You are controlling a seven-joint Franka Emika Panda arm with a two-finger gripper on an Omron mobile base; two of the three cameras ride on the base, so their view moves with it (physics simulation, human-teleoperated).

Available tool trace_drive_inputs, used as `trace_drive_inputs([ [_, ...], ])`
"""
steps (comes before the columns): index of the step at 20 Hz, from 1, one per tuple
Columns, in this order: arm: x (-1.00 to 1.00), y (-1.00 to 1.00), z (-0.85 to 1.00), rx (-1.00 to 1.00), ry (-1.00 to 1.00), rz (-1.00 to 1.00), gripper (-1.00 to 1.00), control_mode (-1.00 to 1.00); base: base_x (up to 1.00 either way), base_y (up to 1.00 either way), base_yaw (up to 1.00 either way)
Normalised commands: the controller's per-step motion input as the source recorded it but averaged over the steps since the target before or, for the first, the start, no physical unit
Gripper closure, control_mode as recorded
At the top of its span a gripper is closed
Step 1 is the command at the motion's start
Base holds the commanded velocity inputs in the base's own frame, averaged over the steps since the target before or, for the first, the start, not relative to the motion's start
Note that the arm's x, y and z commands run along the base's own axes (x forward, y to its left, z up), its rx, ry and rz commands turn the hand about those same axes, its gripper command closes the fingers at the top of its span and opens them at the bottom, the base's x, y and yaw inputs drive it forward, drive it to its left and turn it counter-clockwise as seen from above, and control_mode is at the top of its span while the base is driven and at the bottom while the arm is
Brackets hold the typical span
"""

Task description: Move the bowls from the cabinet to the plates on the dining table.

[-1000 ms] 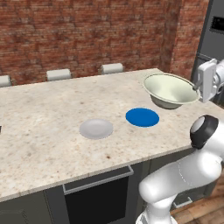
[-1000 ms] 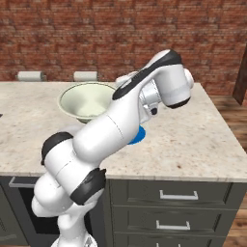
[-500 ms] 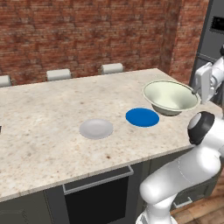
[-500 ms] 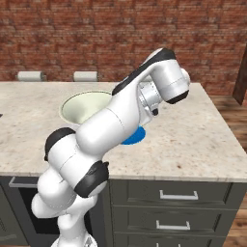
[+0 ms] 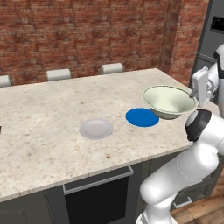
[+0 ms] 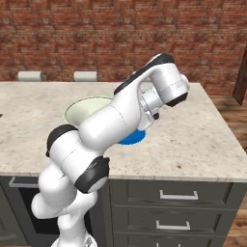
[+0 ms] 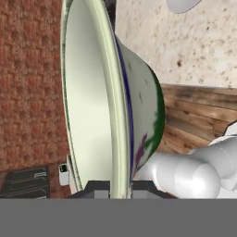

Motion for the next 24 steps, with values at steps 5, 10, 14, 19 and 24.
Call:
trace_drive_inputs([
  [5,0.21,0.00,0.00,-0.05,0.02,0.00,1.00,-1.00,0.00,0.00,0.00],
  [10,0.30,-0.02,0.00,-0.06,0.06,0.00,1.00,-1.00,0.00,0.00,0.00],
  [14,0.21,-0.06,-0.10,-0.05,0.03,0.00,1.00,-1.00,0.00,0.00,0.00],
  [19,0.09,-0.06,-0.28,0.04,0.00,0.00,1.00,-1.00,0.00,0.00,0.00],
  [24,0.04,-0.13,-0.18,0.12,-0.09,0.00,1.00,-1.00,0.00,0.00,0.00],
])
